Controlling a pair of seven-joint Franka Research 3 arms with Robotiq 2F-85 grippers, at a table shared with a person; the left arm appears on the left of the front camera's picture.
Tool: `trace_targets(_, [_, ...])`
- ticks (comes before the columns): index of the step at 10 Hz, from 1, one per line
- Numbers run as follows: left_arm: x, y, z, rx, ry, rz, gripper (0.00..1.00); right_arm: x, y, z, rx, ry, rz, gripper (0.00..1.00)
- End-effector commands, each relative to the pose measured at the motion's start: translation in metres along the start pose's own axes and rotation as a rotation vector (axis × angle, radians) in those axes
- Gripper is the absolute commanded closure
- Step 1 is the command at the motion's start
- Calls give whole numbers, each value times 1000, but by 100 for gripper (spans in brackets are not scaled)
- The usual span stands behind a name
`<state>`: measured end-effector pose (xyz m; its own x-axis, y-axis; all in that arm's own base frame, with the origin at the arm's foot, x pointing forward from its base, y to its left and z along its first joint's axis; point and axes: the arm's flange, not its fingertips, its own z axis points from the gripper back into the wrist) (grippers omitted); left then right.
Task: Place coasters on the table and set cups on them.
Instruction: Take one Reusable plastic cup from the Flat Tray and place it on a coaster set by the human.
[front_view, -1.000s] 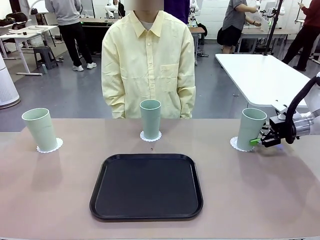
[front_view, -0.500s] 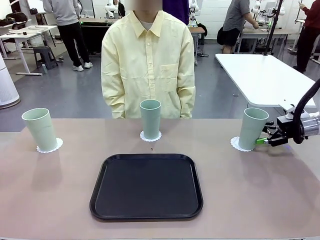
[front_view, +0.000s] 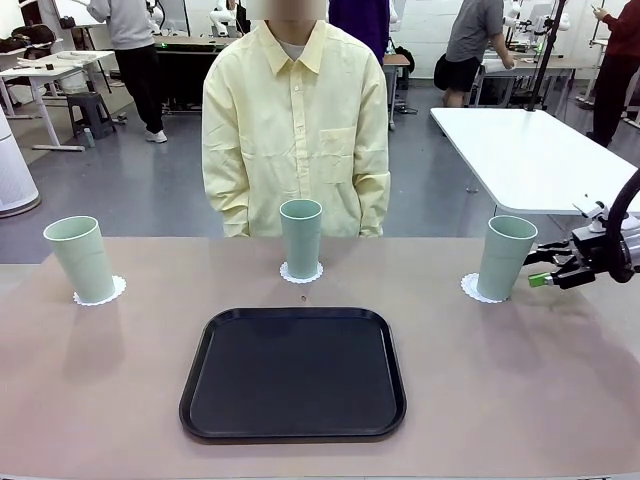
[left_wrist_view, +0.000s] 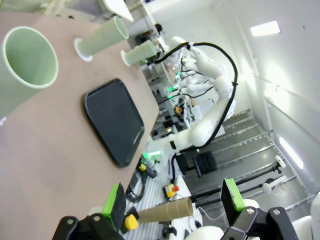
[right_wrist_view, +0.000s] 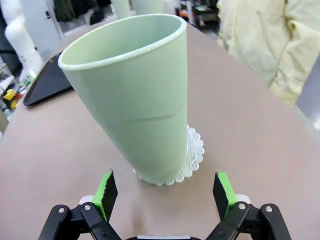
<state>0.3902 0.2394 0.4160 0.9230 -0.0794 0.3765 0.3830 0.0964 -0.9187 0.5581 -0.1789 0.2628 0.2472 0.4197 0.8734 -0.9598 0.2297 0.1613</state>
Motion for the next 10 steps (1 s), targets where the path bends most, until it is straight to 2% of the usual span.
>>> trace_targets(1, [0,-2,1,-5,1,0,0,36,46,4,-79,161,-133,0])
trace_targets(3, [0,-2,1,-5,1,0,0,81,86,6,-185,322,-262,0])
trace_targets(4, [0,-2,1,-5,1,0,0,101,103,2,-230,383,-273,0])
trace_targets(6, [0,-2,1,-5,1,0,0,140,135,-9,-461,486,-358,0])
trace_targets(7, [0,-2,1,-5,1,0,0,158,148,-15,-523,549,-355,0])
trace_targets(9, [0,-2,1,-5,1,0,0,186,170,-31,-658,657,-437,0])
trace_targets(10, [0,-2,1,-5,1,0,0,198,178,-34,-717,752,-477,0])
